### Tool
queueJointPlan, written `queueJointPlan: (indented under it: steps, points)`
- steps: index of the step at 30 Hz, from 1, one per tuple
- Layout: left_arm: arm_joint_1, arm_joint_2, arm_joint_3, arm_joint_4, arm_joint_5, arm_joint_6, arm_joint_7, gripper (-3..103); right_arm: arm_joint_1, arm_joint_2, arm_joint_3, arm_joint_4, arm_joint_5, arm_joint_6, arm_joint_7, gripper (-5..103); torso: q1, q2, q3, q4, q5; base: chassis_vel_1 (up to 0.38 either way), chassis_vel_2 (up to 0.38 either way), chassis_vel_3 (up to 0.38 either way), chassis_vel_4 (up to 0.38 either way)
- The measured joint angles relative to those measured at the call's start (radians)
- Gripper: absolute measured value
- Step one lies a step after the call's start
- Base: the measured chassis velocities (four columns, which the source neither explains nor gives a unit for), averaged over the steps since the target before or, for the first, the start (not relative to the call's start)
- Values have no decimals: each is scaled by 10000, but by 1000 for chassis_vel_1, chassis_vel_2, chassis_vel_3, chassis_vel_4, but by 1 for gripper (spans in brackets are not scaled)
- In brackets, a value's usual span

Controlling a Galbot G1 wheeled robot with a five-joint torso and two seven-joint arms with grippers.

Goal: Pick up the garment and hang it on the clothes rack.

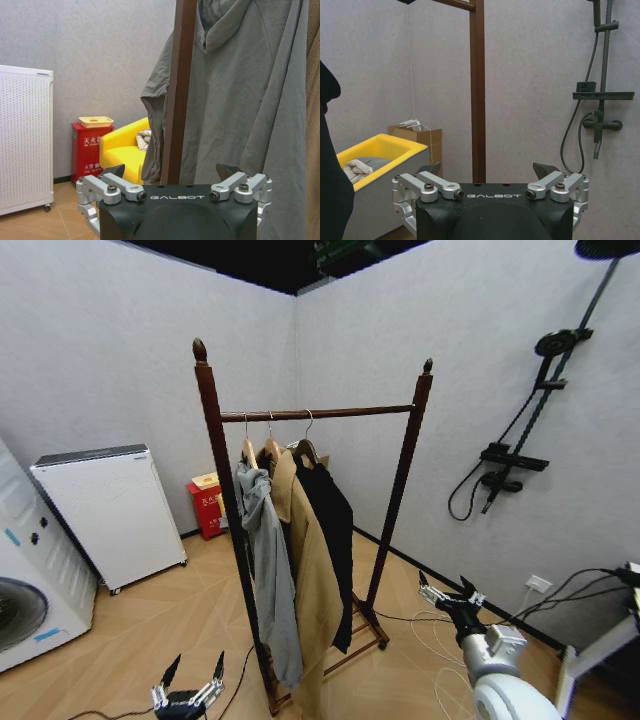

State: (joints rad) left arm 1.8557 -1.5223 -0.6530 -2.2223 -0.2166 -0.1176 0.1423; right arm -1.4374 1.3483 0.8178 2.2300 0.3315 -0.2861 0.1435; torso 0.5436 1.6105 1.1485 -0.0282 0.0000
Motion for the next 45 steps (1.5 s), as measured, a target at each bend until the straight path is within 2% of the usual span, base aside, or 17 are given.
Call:
queueJointPlan:
  steps: [16, 45]
  points:
    - [0, 0, 0, 0, 0, -1, 0, 100, -66, 131, -144, 178, -167, 207, 18, 100, 3, -3, 1, -1, 0, 14, -26, -23, 14]
    - [0, 0, 0, 0, 0, 0, -1, 100, -203, 218, -237, 374, -107, 381, 21, 100, -1, 0, 0, 0, 2, 8, -196, -192, 3]
